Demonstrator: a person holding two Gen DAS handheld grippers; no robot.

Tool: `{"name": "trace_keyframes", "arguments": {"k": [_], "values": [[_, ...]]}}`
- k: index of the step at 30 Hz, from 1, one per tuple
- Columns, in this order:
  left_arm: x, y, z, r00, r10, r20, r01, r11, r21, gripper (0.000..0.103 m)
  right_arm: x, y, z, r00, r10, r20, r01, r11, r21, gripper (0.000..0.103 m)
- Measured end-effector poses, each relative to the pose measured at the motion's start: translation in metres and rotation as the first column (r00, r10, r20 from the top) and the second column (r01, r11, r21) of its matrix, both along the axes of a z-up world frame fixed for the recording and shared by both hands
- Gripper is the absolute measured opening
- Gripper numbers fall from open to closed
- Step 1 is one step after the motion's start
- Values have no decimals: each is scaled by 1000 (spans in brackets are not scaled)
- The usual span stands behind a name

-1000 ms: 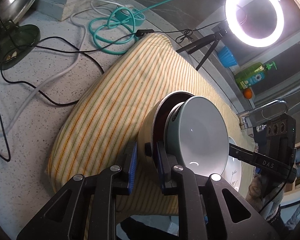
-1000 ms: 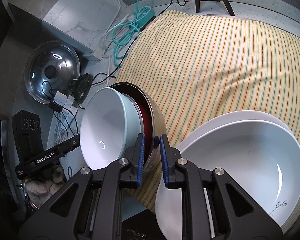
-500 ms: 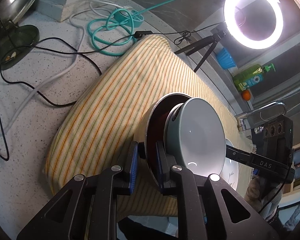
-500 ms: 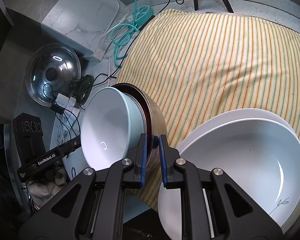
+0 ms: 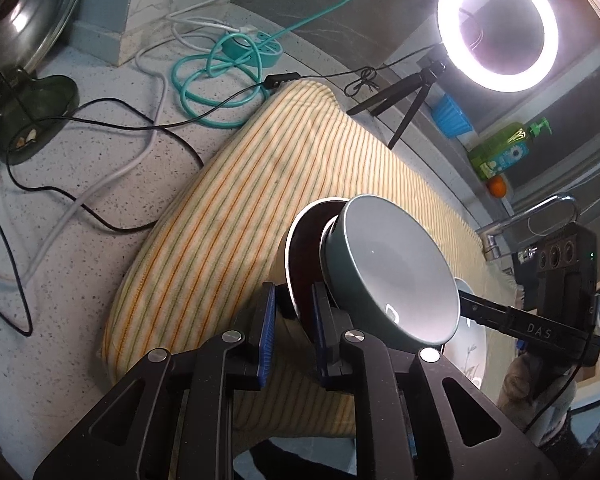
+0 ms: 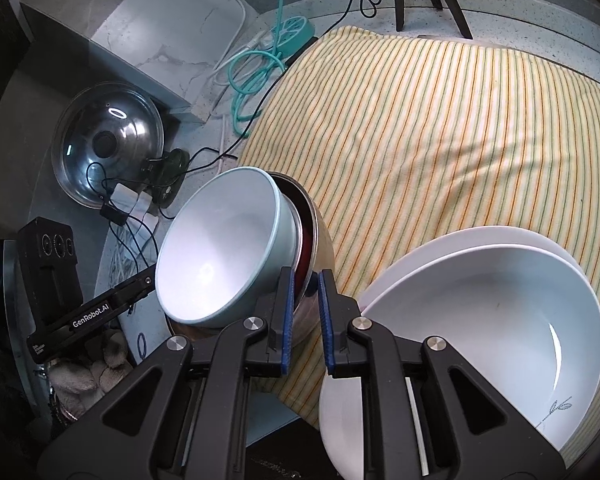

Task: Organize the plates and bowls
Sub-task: 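Lower the pale blue bowl into the red-sided bowl inside the steel bowl, then carry the nested bowls over and lower them onto the plate stack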

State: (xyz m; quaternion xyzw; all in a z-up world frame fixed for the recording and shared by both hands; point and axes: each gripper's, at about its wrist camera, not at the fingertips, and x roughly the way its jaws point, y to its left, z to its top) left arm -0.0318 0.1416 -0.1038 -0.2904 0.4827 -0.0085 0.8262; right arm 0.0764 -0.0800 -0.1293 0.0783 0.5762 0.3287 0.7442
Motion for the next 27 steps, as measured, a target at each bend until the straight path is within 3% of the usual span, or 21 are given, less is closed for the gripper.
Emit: {"name": "trace_keyframes", "arguments": {"k": [15, 27], "values": [[-7, -7, 27, 998, -4, 61, 4, 1000, -3, 14, -11, -13, 30, 998, -14, 57, 12, 999, 33, 14], [4, -48, 57, 987, -77, 142, 78, 997, -1, 14, -22, -67, 68, 988, -79, 134, 73, 996, 53, 14]]}}
